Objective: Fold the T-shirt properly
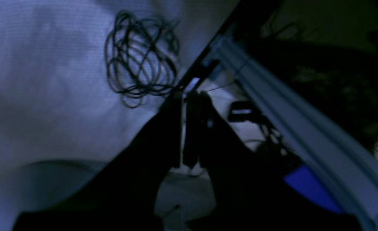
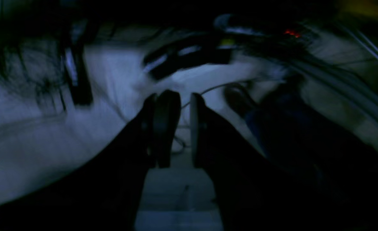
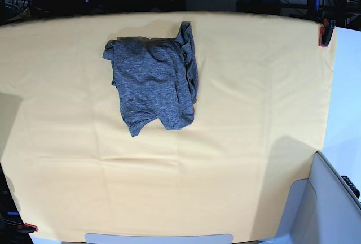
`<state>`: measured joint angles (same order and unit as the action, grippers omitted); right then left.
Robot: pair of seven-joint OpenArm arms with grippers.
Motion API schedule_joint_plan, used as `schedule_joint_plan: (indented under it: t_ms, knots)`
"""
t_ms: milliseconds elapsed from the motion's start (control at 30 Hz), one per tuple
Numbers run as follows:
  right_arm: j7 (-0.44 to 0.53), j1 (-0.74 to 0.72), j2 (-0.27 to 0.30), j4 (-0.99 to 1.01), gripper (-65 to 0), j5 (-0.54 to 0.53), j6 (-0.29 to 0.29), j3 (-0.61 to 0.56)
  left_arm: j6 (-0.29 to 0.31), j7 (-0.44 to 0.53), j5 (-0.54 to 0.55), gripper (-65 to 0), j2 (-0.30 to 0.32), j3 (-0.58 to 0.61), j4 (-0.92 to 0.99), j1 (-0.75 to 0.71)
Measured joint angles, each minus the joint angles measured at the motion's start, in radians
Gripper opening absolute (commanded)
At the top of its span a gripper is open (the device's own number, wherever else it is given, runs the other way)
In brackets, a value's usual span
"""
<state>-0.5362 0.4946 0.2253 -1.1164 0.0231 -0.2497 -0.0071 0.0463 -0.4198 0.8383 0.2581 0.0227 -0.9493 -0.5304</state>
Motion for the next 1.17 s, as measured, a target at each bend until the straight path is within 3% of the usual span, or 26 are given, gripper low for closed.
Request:
schedule_joint_plan:
  t_ms: [133,233,300,400,533,667,900,1167]
  knots:
    - [0.275,-0.161,-0.011,0.459,-56.0,0.03,0.0,-0.173,-0.005,0.168,-0.005,-64.5,0.002,0.209,0.206,0.137]
    - [0.445,-0.255,-0.043,0.685,-56.0,0.026,0.009,-0.191,-0.008,0.28,-0.002,-64.4,0.001,0.395,0.36,0.235]
    - [0.494,-0.291,-0.063,0.74,-56.0,0.025,0.01,-0.191,-0.01,0.343,-0.002,-64.4,-0.001,0.533,0.456,0.296]
    - [0.501,-0.321,-0.089,0.747,-56.0,0.023,0.01,-0.192,-0.013,0.417,-0.007,-64.4,-0.034,0.7,0.631,0.38]
    - [0.51,-0.332,-0.13,0.75,-56.0,0.024,0.01,-0.191,-0.01,0.528,-0.005,-64.4,-0.088,0.776,0.779,0.428]
    - [0.497,-0.342,-0.166,0.829,-56.0,0.023,-0.001,-0.191,-0.009,0.531,-0.005,-64.3,-0.109,0.832,0.789,0.437]
    - [0.518,-0.493,-0.143,1.012,-56.0,-0.214,0.019,-0.044,-0.008,0.542,-0.005,-64.2,-0.154,0.978,0.855,0.489]
    - [0.497,-0.457,-0.214,1.027,-56.0,-0.222,0.004,-0.043,-0.01,0.598,-0.005,-64.2,-0.193,1.043,0.914,0.5]
